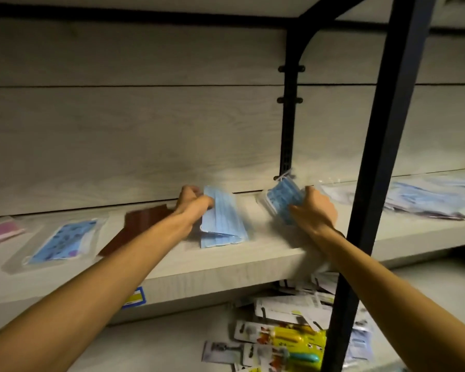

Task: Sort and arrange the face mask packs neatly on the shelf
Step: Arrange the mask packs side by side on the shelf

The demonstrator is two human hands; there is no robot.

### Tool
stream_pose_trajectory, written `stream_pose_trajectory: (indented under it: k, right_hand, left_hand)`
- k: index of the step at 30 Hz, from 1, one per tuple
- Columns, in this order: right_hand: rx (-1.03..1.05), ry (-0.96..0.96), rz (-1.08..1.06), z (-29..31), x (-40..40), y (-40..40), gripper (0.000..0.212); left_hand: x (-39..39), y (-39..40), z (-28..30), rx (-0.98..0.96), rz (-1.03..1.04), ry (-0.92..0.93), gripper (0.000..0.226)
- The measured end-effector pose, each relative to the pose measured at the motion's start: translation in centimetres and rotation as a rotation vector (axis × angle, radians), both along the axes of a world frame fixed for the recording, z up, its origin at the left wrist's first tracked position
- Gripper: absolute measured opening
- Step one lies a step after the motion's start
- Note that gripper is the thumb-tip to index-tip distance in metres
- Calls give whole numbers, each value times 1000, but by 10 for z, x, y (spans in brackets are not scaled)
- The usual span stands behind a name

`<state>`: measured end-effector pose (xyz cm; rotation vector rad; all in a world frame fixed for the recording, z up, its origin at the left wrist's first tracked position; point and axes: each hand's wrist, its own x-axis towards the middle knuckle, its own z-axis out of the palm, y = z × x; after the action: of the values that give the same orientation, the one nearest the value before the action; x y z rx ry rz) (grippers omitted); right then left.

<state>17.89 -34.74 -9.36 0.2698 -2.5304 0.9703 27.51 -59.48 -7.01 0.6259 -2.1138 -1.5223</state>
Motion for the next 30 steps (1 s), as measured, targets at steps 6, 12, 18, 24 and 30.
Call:
stream_pose_trajectory:
  k: [6,12,18,24,30]
  right_hand:
    - [39,-50,6,-7,-10,-8,21]
    - [-103,60,69,-2,-5,-9,28]
    - [-281,260,-22,9,17,2,25]
    - [-358,352,424,17,75,29,26]
    - [-347,480,446,6,123,88,24]
  left_hand:
    - [0,5,-22,-533,-82,-131,90]
    - [6,5,-21,-762,-120,-111,45]
    - [28,10,-18,-816,-282,-190,34]
    - [58,53,-2,-929,-150,45,38]
    - [97,123,11,-788,4,217,16]
